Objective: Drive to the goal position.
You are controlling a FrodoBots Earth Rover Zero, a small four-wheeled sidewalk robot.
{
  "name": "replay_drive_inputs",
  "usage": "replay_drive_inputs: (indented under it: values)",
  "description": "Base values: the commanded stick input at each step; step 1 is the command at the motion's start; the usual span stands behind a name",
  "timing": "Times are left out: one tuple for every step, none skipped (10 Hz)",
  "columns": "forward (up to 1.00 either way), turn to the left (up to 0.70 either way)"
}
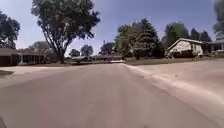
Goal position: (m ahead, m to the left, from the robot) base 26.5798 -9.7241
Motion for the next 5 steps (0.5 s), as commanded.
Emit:
replay_drive_inputs:
  values:
    - [0.5, 0.0]
    - [0.5, 0.0]
    - [0.5, 0.0]
    - [0.5, 0.0]
    - [0.5, 0.0]
